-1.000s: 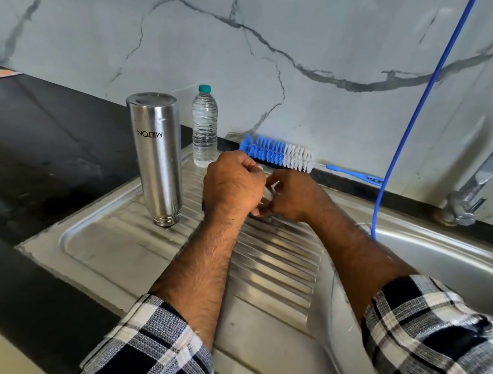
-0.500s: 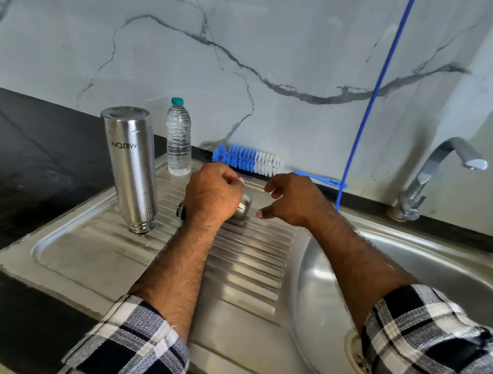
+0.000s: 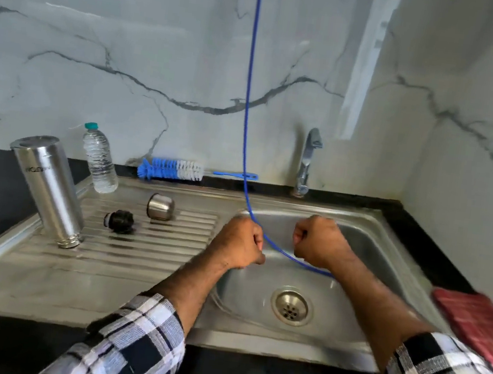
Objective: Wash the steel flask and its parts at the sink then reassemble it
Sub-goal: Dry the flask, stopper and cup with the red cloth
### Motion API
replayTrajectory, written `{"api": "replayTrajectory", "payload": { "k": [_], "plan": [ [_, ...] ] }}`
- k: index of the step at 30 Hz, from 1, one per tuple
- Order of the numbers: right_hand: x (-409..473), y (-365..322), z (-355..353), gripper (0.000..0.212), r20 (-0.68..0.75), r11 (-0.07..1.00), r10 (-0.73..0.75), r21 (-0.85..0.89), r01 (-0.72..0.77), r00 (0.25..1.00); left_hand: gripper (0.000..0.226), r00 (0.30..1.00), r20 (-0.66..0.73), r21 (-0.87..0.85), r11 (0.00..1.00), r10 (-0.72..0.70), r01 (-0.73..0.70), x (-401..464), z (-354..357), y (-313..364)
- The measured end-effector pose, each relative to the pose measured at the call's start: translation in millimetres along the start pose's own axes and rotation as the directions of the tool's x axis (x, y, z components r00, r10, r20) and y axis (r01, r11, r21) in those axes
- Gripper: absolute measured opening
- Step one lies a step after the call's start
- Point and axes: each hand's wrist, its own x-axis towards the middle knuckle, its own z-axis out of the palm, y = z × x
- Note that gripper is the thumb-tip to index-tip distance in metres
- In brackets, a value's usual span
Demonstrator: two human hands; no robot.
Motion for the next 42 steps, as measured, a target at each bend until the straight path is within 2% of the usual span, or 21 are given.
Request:
{"api": "replayTrajectory", "payload": {
  "k": [3, 5, 7, 8, 9, 12, 13, 14, 15, 17, 18, 20, 22, 26, 28, 33, 37, 39, 42],
  "plan": [
    [-16, 24, -2, 0.019, 0.071, 0.998, 0.056, -0.037, -0.053, 0.996, 0.025, 0.999, 0.028, 0.003, 0.999, 0.042, -0.042, -3, 23, 31],
    [-27, 39, -9, 0.015, 0.166, 0.994, 0.077, -0.088, -0.063, 0.983, 0.023, 0.996, 0.066, -0.025, 0.998, 0.065, -0.064, -3, 33, 50],
    [-36, 54, -15, 0.042, 0.293, 0.990, 0.093, -0.133, -0.056, 0.952, 0.047, 0.980, 0.187, 0.020, 0.997, 0.071, -0.076, 0, 41, 63],
    [-40, 60, -18, 0.052, 0.311, 0.990, 0.102, -0.121, -0.067, 0.945, 0.057, 0.969, 0.238, 0.061, 0.994, 0.069, -0.086, 1, 42, 68],
    [-44, 68, -23, 0.052, 0.283, 0.992, 0.110, -0.094, -0.087, 0.953, 0.055, 0.967, 0.244, 0.092, 0.991, 0.075, -0.100, 2, 45, 73],
    [-55, 84, -34, 0.010, -0.004, 0.991, 0.132, -0.035, -0.132, 0.991, 0.030, 0.990, 0.088, 0.129, 0.985, 0.107, -0.118, 7, 52, 89],
    [-59, 88, -37, 0.007, -0.074, 0.990, 0.133, -0.032, -0.136, 0.988, 0.026, 0.991, 0.038, 0.125, 0.983, 0.128, -0.132, 7, 54, 96],
    [-65, 95, -42, 0.008, -0.080, 0.988, 0.142, -0.045, -0.146, 0.987, 0.022, 0.988, 0.029, 0.101, 0.983, 0.154, -0.156, 8, 58, 107],
    [-69, 100, -45, 0.013, -0.026, 0.987, 0.145, -0.066, -0.146, 0.989, 0.029, 0.982, 0.052, 0.073, 0.980, 0.181, -0.185, 10, 63, 116],
    [-81, 115, -55, 0.028, 0.040, 0.982, 0.170, -0.091, -0.166, 0.985, 0.069, 0.959, 0.171, 0.013, 0.973, 0.226, -0.232, 12, 76, 135],
    [-88, 123, -62, 0.026, -0.002, 0.975, 0.208, -0.076, -0.207, 0.978, 0.072, 0.953, 0.183, -0.026, 0.971, 0.240, -0.239, 13, 82, 145],
    [-103, 141, -77, 0.025, -0.119, 0.945, 0.309, -0.074, -0.319, 0.943, 0.044, 0.951, 0.152, -0.096, 0.962, 0.269, -0.257, 15, 98, 166],
    [-118, 159, -83, 0.033, -0.157, 0.894, 0.412, -0.121, -0.432, 0.897, 0.024, 0.945, 0.124, -0.082, 0.952, 0.304, -0.296, 14, 114, 191],
    [-138, 180, -79, 0.052, -0.121, 0.841, 0.510, -0.139, -0.523, 0.852, 0.027, 0.909, 0.159, -0.080, 0.923, 0.386, -0.377, 8, 139, 230],
    [-144, 192, -75, 0.053, -0.096, 0.835, 0.530, -0.118, -0.538, 0.843, 0.037, 0.878, 0.195, -0.087, 0.899, 0.438, -0.429, 5, 147, 244],
    [-144, 214, -58, 0.062, -0.184, 0.837, 0.525, -0.070, -0.543, 0.831, 0.049, 0.778, 0.244, -0.027, 0.806, 0.579, -0.591, 8, 160, 255],
    [-138, 237, -45, 0.072, -0.134, 0.864, 0.492, -0.050, -0.501, 0.860, 0.032, 0.733, 0.328, 0.142, 0.736, 0.596, -0.662, 17, 167, 264],
    [-144, 232, -50, 0.068, -0.114, 0.878, 0.462, -0.086, -0.472, 0.880, 0.030, 0.720, 0.355, 0.202, 0.703, 0.596, -0.682, 23, 168, 268],
    [-149, 222, -50, 0.047, -0.136, 0.888, 0.439, -0.083, -0.452, 0.888, 0.028, 0.701, 0.359, 0.196, 0.684, 0.616, -0.702, 27, 169, 270]
  ]
}}
